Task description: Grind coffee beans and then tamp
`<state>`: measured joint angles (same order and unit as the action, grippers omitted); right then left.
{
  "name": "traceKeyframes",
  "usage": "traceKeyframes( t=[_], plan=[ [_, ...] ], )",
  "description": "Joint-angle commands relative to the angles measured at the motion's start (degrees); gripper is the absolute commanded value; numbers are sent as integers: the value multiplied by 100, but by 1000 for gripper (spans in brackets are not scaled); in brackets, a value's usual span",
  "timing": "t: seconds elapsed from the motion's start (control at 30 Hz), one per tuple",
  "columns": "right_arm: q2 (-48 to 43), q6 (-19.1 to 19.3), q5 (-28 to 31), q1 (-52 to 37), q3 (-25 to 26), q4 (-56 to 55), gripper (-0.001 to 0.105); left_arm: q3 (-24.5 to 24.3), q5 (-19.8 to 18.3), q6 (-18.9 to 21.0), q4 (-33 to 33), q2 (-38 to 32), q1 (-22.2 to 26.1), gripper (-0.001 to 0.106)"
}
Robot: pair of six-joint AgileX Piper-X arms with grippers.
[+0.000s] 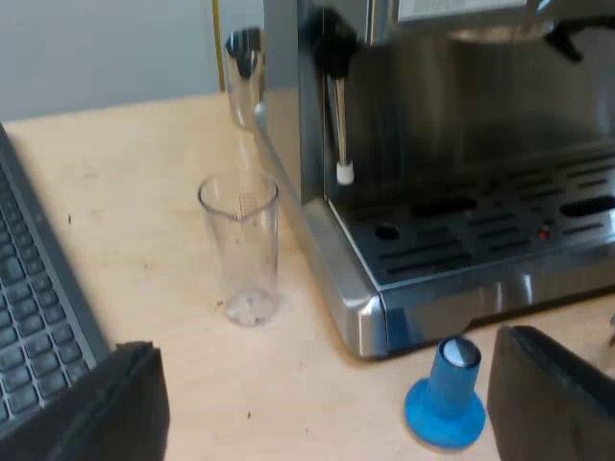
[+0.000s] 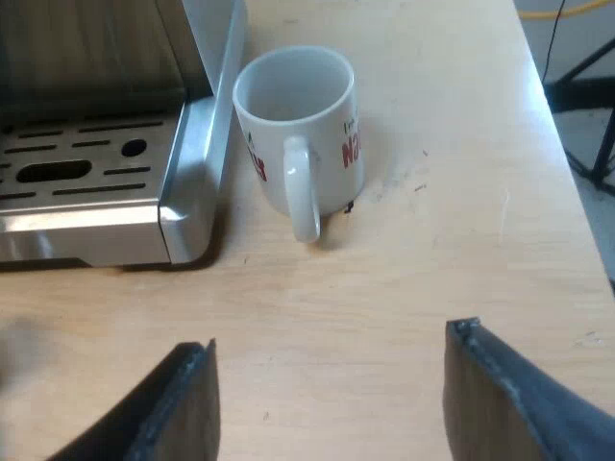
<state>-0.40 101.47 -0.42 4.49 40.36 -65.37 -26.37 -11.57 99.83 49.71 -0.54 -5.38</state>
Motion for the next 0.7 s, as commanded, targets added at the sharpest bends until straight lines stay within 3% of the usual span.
traceKeyframes(
  t=[0.03,0.37,0.7],
  plan=[
    [-273,-64,-96,-31,-130,142,53,85,13,25,-28,-222,5,70],
    [-273,-143,-117,-31,-574,259,53,99,-113,38,80,-222,5,70],
    [-273,-143,-131,-31,-680,213,53,-93,-114,26,448,-222,5,70]
  ],
)
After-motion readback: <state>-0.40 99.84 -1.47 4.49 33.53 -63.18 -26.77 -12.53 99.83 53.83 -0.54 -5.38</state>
